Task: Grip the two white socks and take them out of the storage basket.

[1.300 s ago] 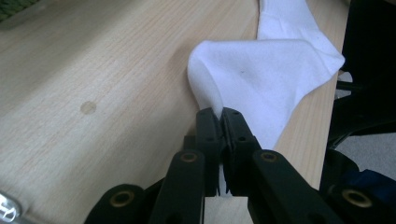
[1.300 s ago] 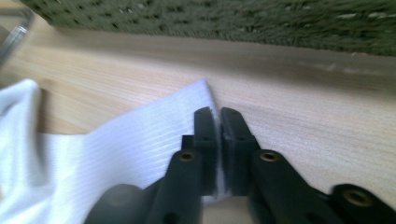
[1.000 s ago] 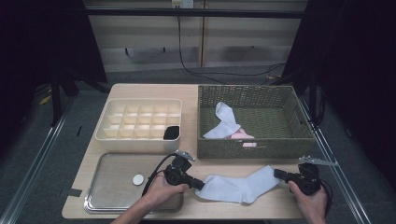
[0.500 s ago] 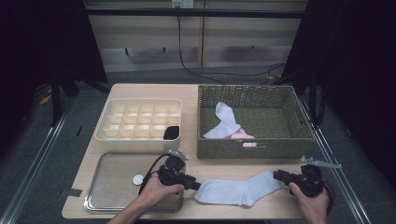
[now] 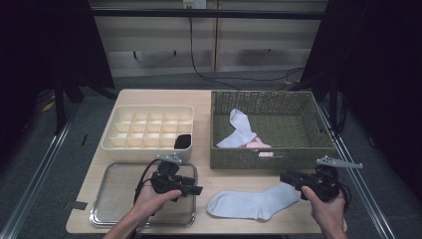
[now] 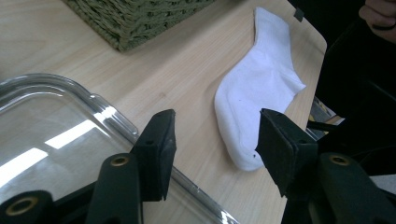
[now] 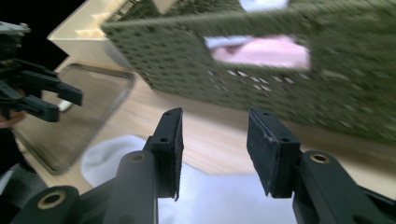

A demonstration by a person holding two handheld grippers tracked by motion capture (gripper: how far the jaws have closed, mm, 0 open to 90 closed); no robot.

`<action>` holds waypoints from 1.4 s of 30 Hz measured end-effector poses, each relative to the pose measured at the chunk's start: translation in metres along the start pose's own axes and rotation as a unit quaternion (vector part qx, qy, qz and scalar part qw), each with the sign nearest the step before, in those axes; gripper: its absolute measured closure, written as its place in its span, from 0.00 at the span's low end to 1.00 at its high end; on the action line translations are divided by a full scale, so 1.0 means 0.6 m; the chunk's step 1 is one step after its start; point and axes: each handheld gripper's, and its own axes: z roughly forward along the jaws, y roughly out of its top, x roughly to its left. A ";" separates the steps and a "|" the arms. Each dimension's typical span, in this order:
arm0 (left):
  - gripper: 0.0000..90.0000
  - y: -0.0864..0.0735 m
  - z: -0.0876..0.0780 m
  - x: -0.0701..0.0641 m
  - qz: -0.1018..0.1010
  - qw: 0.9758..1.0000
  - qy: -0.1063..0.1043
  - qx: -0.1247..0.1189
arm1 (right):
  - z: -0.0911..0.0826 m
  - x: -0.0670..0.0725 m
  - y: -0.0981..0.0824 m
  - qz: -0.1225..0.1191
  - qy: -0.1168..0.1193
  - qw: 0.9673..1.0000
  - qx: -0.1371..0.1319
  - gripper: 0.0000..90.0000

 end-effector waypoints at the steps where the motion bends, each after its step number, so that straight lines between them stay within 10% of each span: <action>1: 0.51 -0.002 -0.007 0.000 0.005 1.000 0.006 -0.003 | 0.003 0.004 0.004 -0.003 0.004 1.000 0.000 0.62; 19: 0.38 -0.022 -0.044 0.014 -0.002 0.999 0.041 -0.020 | 0.019 0.050 0.078 -0.018 0.041 0.999 0.003 0.64; 42: 0.37 -0.028 -0.048 0.021 -0.003 0.999 0.043 -0.023 | 0.143 0.011 0.227 -0.024 0.022 0.997 0.065 0.59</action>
